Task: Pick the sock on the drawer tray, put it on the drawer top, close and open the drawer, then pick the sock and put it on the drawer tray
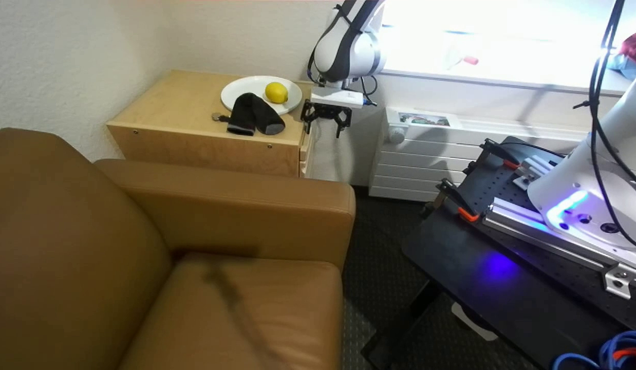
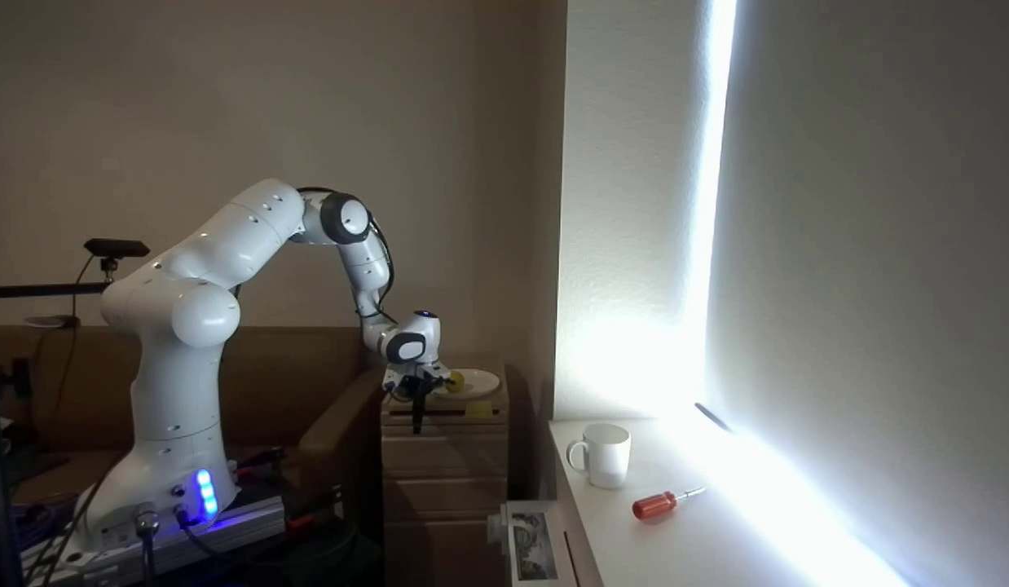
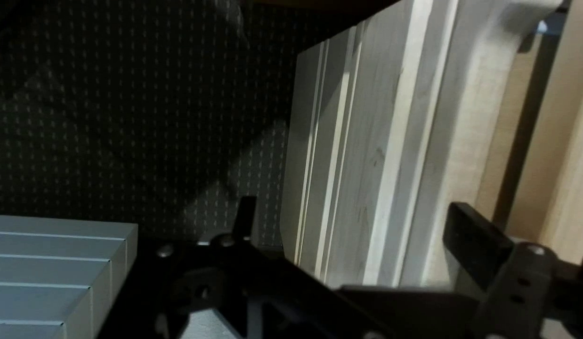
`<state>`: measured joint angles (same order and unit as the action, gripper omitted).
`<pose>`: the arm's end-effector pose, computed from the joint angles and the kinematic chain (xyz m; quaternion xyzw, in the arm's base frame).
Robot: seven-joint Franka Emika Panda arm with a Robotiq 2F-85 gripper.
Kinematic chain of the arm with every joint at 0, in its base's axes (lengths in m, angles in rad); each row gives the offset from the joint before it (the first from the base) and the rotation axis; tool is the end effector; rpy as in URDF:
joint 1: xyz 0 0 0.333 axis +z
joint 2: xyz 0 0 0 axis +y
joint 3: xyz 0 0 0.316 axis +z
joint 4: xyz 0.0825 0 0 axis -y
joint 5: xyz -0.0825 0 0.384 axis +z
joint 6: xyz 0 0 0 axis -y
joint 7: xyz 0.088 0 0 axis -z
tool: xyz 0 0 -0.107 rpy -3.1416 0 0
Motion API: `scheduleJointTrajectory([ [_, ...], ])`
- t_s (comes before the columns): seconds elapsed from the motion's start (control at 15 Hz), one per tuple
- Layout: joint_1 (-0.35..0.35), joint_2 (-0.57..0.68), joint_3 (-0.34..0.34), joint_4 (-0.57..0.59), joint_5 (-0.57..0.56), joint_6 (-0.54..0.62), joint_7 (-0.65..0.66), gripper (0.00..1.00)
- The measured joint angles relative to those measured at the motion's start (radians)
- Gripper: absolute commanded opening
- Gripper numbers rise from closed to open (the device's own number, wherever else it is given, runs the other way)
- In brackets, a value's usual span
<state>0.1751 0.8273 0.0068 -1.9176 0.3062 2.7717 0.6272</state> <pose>0.5943 0.0961 0.0584 -0.9320 0.3572 0.0115 0.0598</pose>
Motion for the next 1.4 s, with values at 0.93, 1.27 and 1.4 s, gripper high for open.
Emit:
scheduleJointTrajectory([
  [0.93,-0.02,-0.004,0.04,-0.059,0.039,0.146,-0.023,1.0],
  [1.27,-0.033,-0.009,0.07,-0.08,0.064,0.215,-0.031,1.0],
  [1.4,-0.046,-0.007,0.082,-0.081,0.068,0.218,-0.033,1.0],
])
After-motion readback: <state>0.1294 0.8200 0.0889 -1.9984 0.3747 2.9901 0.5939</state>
